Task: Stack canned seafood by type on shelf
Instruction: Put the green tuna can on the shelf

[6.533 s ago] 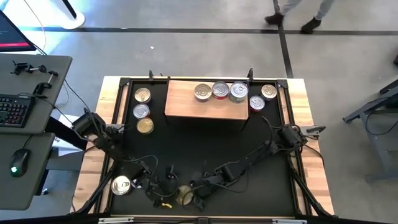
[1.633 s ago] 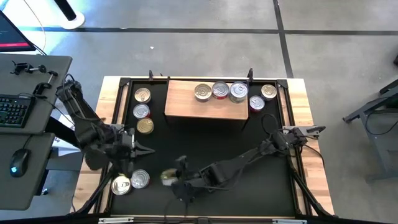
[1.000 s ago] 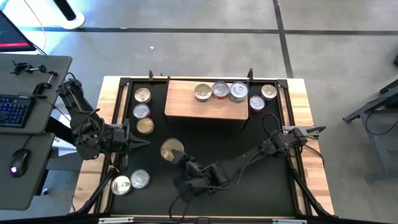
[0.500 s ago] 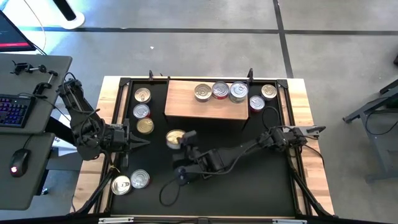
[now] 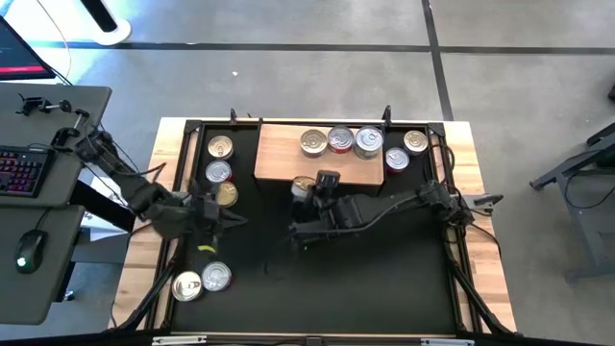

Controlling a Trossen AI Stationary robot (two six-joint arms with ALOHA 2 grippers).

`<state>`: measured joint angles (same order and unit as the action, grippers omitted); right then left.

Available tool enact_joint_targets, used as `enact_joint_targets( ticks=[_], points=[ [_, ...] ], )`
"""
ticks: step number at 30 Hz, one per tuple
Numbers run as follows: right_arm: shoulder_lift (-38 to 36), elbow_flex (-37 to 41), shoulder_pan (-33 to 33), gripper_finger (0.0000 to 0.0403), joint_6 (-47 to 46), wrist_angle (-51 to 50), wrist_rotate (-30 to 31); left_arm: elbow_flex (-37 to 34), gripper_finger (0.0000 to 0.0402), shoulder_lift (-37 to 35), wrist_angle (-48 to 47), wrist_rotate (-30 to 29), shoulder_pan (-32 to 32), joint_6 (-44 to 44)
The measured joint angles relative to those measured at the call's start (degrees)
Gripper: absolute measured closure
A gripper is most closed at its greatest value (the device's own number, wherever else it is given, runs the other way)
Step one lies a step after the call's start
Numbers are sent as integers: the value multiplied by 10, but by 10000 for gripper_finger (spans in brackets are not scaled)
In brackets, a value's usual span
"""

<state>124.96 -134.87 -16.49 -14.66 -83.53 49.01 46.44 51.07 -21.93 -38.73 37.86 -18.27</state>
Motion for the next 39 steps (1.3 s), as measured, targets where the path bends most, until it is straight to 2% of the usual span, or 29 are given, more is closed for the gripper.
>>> enact_joint_targets(
  ticks=[3,7,9,12,14,18,22,28,36,39],
  points=[
    [-3,0,24,284,19,-3,-17,-20,401,23,62,91,-35,28],
    [-8,0,60,284,53,9,-36,-75,402,46,215,195,-42,17],
    [-14,0,80,284,89,46,-60,-111,401,52,297,215,-27,-9],
    [-14,0,110,284,174,141,-114,-166,402,54,388,210,7,-45],
    [-10,0,129,284,237,208,-141,-198,401,54,431,182,32,-77],
    [5,0,162,284,343,297,-152,-241,401,54,493,102,79,-120],
    [32,0,190,284,411,292,-165,-250,401,54,496,8,106,-136],
    [52,1,213,284,505,280,-166,-250,402,53,503,-78,109,-146],
    [57,1,229,282,527,296,-215,-250,402,53,532,-190,109,-160],
    [63,0,230,253,536,297,-203,-250,401,53,570,-199,109,-143]
  ],
)
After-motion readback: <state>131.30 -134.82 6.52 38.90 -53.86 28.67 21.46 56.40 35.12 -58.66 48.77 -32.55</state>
